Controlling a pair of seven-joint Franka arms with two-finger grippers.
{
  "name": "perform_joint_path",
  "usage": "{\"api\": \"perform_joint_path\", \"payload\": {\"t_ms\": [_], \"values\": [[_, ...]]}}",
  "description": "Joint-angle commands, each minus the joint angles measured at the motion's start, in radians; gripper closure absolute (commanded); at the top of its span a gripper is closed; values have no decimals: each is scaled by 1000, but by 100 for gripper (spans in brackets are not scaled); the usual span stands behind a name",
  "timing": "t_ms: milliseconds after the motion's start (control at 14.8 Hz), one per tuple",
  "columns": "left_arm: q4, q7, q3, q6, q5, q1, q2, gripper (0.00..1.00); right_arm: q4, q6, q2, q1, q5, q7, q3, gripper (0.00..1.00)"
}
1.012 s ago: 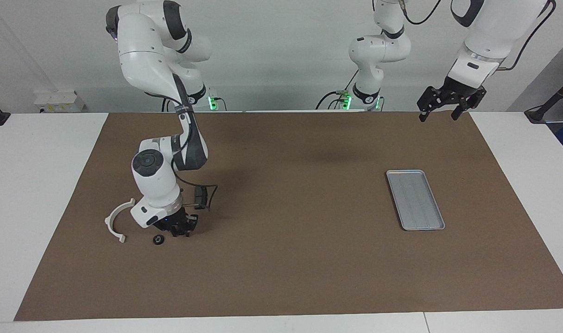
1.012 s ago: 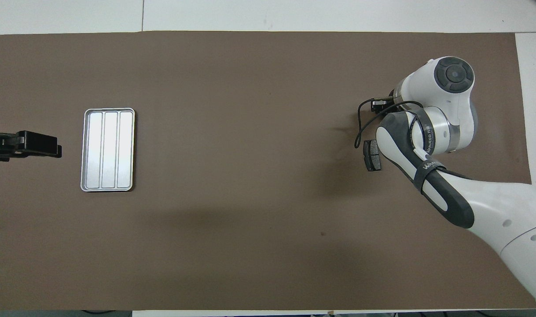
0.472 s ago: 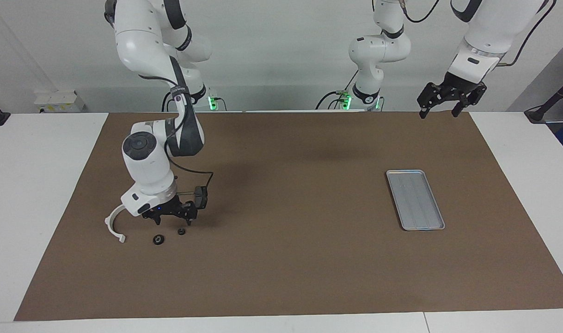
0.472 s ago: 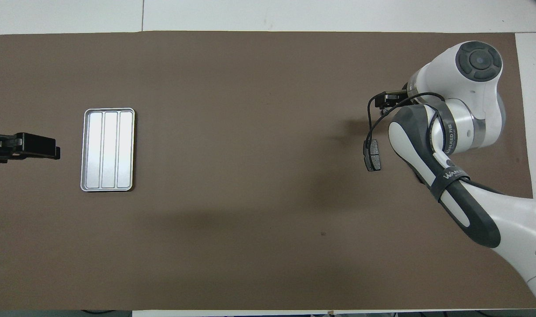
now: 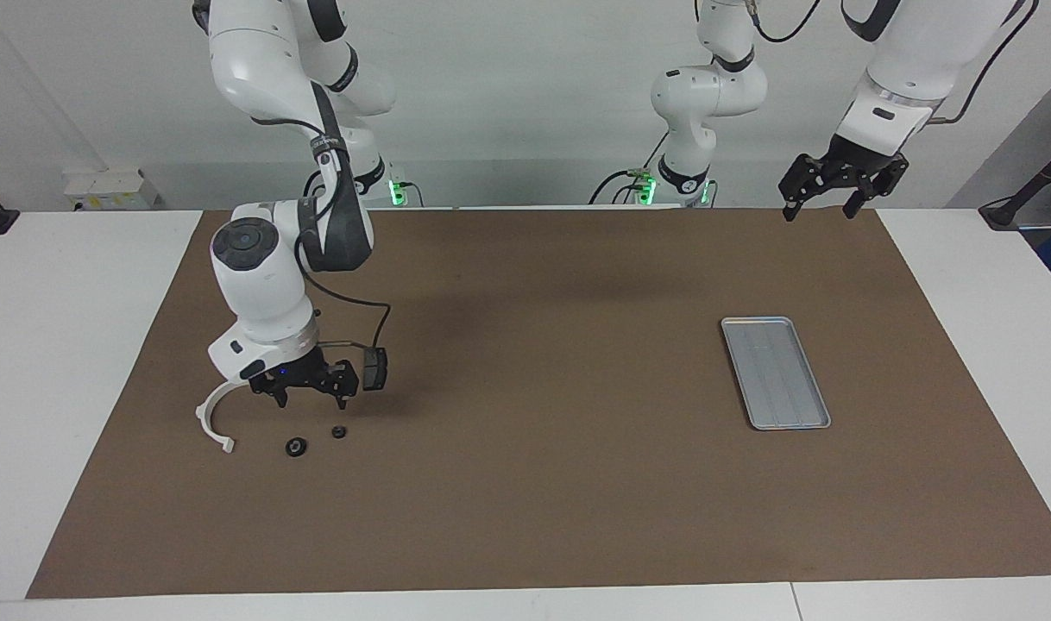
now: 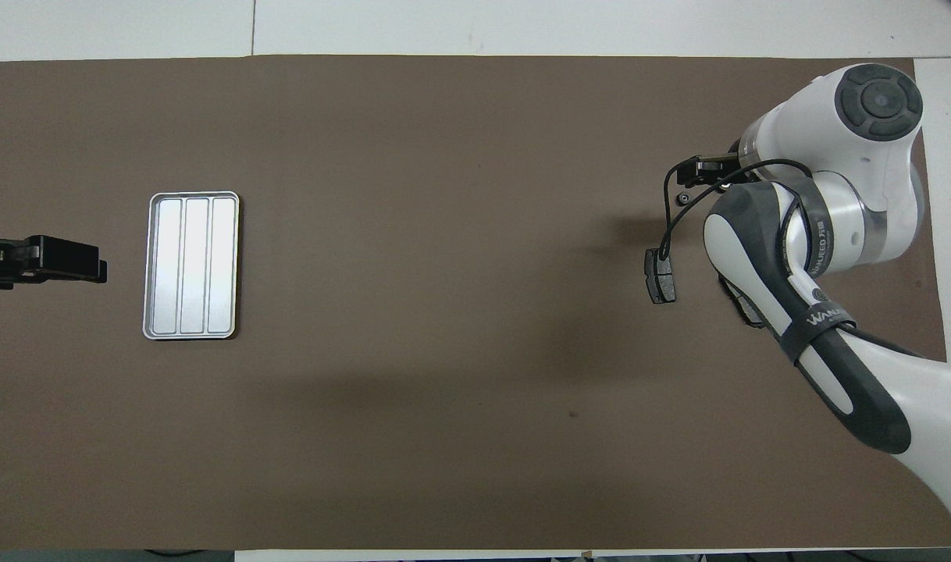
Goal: Place bearing gear from tray to pile
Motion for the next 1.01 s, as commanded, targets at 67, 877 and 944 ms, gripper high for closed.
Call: {"api": "perform_joint_path", "payload": {"t_ms": [67, 877, 944], "values": [[5, 4, 2, -16, -11, -3, -7, 0, -15, -18, -42, -15, -2, -11, 13, 0], [5, 4, 2, -16, -11, -3, -7, 0, -4, -618, -488, -36, 124, -170, 14, 0], [5, 4, 2, -16, -11, -3, -7, 0, -1, -635, -499, -33, 124, -176, 13, 0]]}}
